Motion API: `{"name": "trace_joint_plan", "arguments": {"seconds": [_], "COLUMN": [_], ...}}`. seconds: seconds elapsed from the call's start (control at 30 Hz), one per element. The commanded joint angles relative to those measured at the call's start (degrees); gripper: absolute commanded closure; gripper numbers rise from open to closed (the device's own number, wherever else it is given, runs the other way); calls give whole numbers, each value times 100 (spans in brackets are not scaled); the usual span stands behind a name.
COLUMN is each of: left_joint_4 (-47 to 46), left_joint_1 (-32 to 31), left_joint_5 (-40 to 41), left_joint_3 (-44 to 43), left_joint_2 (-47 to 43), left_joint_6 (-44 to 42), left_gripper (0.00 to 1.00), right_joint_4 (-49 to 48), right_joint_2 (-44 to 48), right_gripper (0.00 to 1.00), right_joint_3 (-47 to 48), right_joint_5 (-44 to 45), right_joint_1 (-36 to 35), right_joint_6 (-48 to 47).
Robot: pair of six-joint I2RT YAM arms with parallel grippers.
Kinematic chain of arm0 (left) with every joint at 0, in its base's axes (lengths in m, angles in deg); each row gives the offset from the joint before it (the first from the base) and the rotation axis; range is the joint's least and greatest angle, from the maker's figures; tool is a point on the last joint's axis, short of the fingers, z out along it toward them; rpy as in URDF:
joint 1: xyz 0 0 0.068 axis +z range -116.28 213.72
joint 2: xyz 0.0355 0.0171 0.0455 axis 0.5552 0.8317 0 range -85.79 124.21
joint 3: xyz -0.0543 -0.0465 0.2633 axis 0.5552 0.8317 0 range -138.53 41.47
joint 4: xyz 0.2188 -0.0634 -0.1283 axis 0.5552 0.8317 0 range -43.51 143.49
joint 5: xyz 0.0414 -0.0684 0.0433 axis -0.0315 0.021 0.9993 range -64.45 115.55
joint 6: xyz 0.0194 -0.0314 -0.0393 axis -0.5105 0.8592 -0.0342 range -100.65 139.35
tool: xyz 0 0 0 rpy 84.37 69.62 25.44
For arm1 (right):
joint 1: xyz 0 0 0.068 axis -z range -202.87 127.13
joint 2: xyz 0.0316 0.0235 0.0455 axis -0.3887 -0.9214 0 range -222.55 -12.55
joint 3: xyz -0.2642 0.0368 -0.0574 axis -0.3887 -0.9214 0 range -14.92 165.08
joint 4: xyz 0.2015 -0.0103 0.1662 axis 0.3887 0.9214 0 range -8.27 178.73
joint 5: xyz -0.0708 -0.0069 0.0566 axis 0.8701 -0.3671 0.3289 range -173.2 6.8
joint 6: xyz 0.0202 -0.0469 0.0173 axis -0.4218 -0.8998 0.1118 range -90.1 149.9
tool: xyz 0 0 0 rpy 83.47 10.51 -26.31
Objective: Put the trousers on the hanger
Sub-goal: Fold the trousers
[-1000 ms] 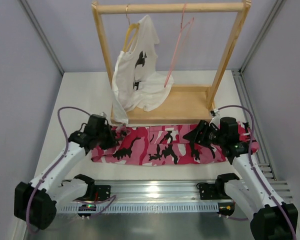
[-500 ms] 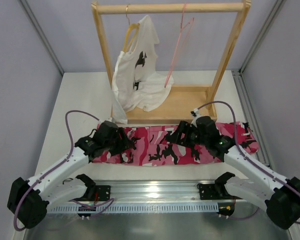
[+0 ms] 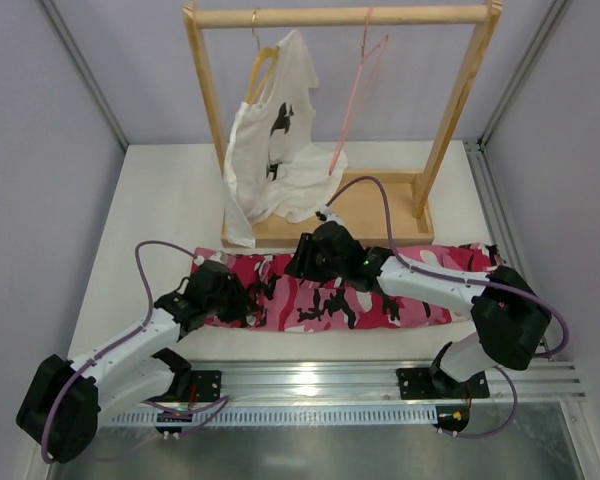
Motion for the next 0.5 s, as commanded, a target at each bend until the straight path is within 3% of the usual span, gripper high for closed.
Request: {"name": "trace_joint_plan", "arguments": {"seconds": [0.0,0.2,0.37,0.4,0.47], "left_joint_4": [-738,603,1785,1934,2084], "left_joint_1": [13,13,21,30,56], "left_joint_5": [-544,-141,921,1002,1221], "left_joint_3": [90,-243,-1060,-1114,-1281], "left_joint_2": [-68,-1008,-1413,-1414,-1379], "left_joint_6": [20,-42,-182,-217,-418], "left_gripper": [71,50,46,40,37], "right_joint_4": [-285,-265,-1109,-1266,-1251], "right_joint_2": [-299,-871,-1380,-1460,-1722], "right_gripper": [52,55,57,57,57], "right_joint_3": [743,1544,1404,1291,1228], "right_joint_5": [-18,-132,-580,-616,-686], "right_joint_1": [-56,-469,-566,-584,-575], "right_joint_6": [-219,-501,-220,-194,-167]}}
